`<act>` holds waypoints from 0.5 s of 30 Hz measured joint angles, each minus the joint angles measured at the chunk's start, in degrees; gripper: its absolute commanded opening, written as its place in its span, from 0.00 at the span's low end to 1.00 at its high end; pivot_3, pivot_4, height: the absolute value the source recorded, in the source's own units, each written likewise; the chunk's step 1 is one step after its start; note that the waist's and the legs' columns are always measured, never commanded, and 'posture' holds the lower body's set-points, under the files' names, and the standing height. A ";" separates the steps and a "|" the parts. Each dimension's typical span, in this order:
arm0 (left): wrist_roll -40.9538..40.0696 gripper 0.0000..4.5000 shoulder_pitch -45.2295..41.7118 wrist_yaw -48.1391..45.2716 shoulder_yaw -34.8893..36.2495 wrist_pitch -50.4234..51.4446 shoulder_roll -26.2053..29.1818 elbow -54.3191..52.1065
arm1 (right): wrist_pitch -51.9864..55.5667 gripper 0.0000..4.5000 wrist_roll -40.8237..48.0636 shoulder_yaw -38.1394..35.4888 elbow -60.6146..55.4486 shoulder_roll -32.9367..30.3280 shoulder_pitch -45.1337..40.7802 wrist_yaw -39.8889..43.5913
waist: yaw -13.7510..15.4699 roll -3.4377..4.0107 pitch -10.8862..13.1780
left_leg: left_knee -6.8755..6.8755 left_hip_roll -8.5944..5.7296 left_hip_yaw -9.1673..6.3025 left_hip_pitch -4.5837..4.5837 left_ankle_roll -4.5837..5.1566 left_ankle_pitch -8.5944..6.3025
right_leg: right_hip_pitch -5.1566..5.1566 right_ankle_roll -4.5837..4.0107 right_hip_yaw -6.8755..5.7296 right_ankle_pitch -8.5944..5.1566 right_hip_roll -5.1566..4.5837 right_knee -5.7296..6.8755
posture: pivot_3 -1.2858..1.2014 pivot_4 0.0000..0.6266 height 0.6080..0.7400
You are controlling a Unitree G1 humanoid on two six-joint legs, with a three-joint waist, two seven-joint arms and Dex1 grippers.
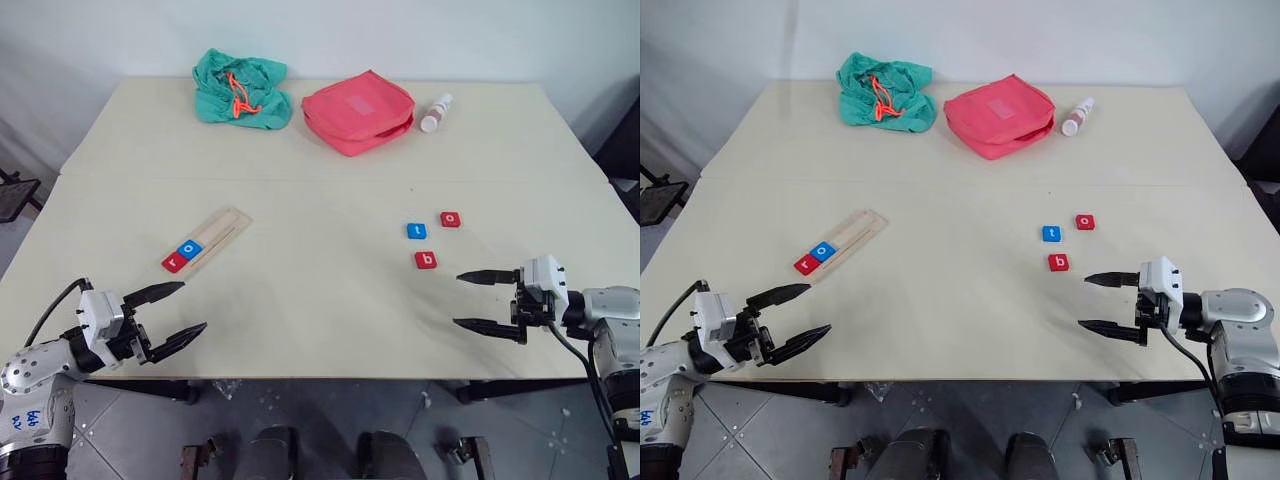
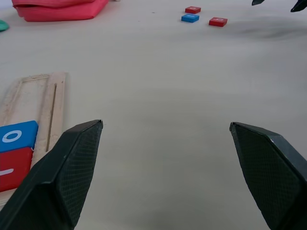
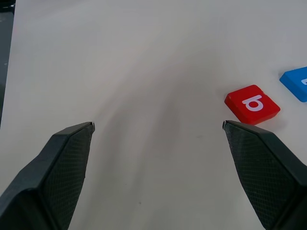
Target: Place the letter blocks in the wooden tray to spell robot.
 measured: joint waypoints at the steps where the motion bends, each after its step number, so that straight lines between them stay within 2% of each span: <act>1: -0.04 1.00 0.00 0.00 0.00 0.18 0.00 -0.04 | -0.02 0.99 0.00 0.00 0.04 0.01 -0.18 0.00 | -0.01 0.00 0.00 | 0.00 0.00 0.00 0.00 0.00 0.00 | 0.00 0.00 0.00 0.00 0.00 0.00 | 0.52 0.24 1.00; 4: -0.04 1.00 0.02 0.94 0.04 0.11 -0.11 -0.35 | 0.05 0.99 0.01 0.00 0.05 0.24 -0.75 -0.01 | -0.01 0.00 0.00 | 0.01 0.00 0.00 0.00 0.00 0.00 | 0.00 0.00 0.00 0.00 0.00 0.00 | 0.52 0.24 1.00; 8: -0.09 1.00 1.62 6.80 2.15 0.88 -1.38 -3.61 | 1.17 0.99 0.05 0.22 0.15 1.37 -2.94 -0.03 | -0.01 0.00 0.00 | 0.02 0.00 -0.02 -0.01 0.00 0.00 | 0.00 0.00 0.02 0.00 -0.01 0.00 | 0.52 0.24 1.00; 15: -4.21 1.00 10.93 12.58 7.24 12.81 0.42 -11.76 | 2.22 0.99 -0.12 0.61 2.50 2.37 -7.83 -0.04 | -0.16 0.00 0.00 | -0.03 0.03 -0.03 0.01 0.00 0.00 | 0.00 0.00 0.04 0.00 0.01 -0.03 | 0.52 0.24 1.00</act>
